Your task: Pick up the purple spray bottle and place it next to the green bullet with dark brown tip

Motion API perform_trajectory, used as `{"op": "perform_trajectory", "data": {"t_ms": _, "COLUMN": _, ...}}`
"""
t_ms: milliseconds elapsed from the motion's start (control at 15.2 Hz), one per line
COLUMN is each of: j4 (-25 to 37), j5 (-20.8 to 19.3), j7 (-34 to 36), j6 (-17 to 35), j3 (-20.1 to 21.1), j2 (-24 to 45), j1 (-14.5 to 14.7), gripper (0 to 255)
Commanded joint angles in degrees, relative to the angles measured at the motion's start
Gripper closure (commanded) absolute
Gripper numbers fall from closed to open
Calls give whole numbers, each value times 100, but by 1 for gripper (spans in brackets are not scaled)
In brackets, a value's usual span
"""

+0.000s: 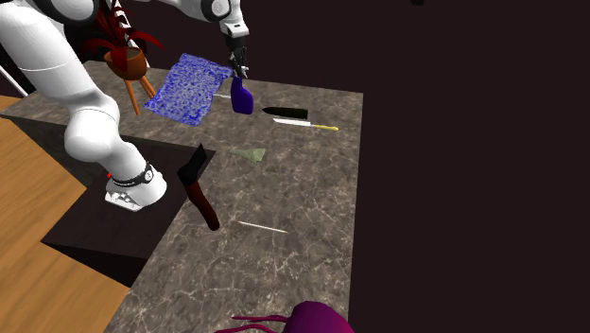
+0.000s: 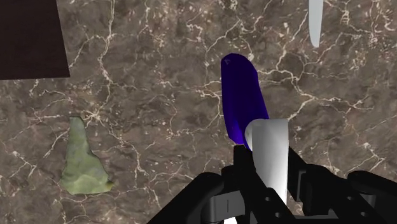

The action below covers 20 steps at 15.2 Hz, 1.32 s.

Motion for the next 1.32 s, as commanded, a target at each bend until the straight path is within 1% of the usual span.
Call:
{"op": "perform_trajectory", "data": {"t_ms": 0, "j4": -1, "j5": -1, "j7": 0, "j6": 4, "j3": 0, "j2": 1, "j1": 0, "gripper": 255}}
{"op": "perform_trajectory", "data": {"t_ms": 132, "j4": -1, "j5": -1, "j7": 0, "j6": 4, "j3": 0, "j2": 1, "j1": 0, "gripper": 255}}
{"op": "perform_trajectory", "data": {"t_ms": 198, "j4": -1, "j5": -1, "j7": 0, "j6": 4, "j3": 0, "j2": 1, "j1": 0, "gripper": 0}}
{"op": "perform_trajectory", "data": {"t_ms": 528, "j4": 0, "j5": -1, "j7": 0, "j6": 4, "j3": 0, "j2": 2, "j1": 0, "gripper": 0}}
{"op": "perform_trajectory", "data": {"t_ms": 792, "j4": 520, "j5": 132, "j7": -94, "j6": -694, "j3": 1, "j2": -209, "j1": -15, "gripper": 0}}
{"op": "perform_trajectory", "data": {"t_ms": 1254, "j4": 520, "j5": 132, "j7": -94, "j6": -694, "j3": 1, "j2": -209, "j1": -14, "gripper": 0}}
